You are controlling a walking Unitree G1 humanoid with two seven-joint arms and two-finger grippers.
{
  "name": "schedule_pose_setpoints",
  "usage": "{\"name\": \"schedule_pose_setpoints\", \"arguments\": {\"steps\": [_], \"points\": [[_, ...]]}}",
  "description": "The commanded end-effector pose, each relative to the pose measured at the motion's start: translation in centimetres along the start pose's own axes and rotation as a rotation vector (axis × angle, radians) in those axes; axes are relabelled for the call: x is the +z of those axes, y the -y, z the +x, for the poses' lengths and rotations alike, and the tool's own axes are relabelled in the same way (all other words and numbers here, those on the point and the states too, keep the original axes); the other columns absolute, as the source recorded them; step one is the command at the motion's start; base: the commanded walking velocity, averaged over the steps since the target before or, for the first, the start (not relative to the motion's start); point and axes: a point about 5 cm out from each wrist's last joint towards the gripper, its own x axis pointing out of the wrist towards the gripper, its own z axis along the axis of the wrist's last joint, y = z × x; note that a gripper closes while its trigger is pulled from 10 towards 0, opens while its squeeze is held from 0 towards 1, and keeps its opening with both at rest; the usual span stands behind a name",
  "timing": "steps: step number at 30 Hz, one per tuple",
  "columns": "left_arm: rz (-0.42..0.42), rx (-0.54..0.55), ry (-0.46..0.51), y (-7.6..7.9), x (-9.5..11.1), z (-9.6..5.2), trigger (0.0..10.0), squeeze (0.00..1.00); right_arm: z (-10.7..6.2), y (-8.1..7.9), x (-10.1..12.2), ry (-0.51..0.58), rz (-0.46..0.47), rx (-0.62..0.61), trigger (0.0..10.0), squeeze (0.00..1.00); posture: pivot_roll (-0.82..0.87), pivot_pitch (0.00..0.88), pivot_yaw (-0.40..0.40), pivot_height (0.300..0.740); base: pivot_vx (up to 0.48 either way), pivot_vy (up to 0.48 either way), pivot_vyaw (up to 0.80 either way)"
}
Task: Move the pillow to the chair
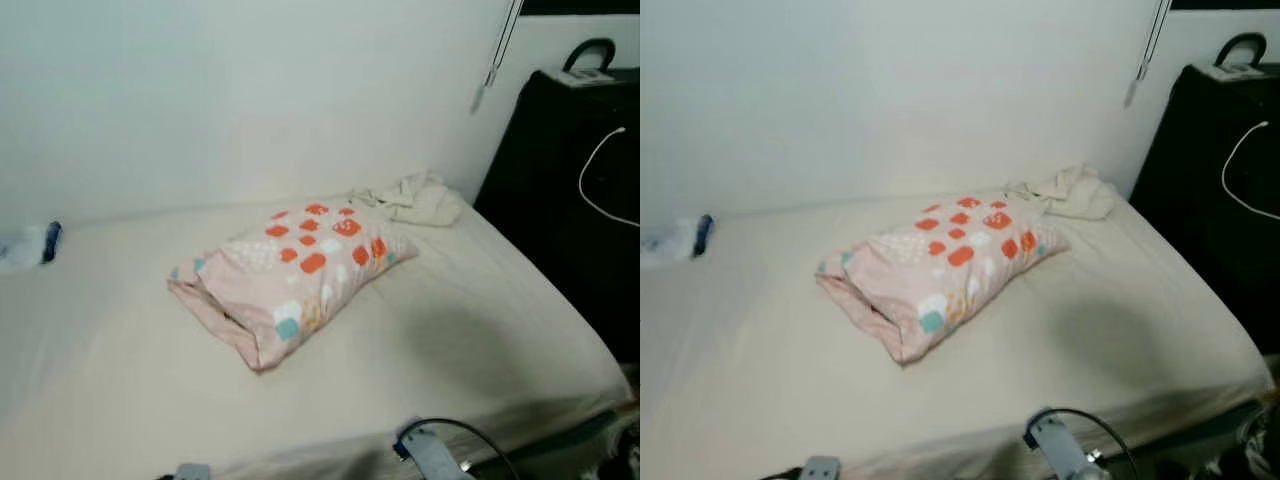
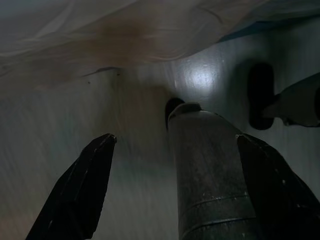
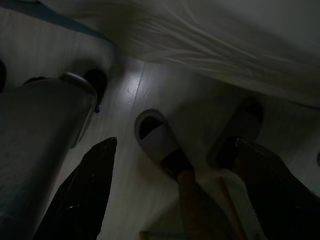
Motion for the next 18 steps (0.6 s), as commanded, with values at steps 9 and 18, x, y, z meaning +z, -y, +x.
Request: {"name": "schedule_pose_setpoints", "arguments": {"steps": [9,18], "points": [[-0.006,0.001,-0.026,-0.37,-0.84,-0.15,10.0,0.0,0.05,-0.61,-0.05,0.002,0.009,0.015,10.0,0.0,-0.06,0.025,-0.025,0.74,0.0,0.0,0.0],[0.0,0.009,-0.006,-0.24,-0.29,-0.06,10.0,0.0,0.05,-0.57,-0.01,0.003,0.01,0.015,10.0,0.0,-0.06,0.027,-0.021,0.74,0.0,-0.361,0.0]]}}
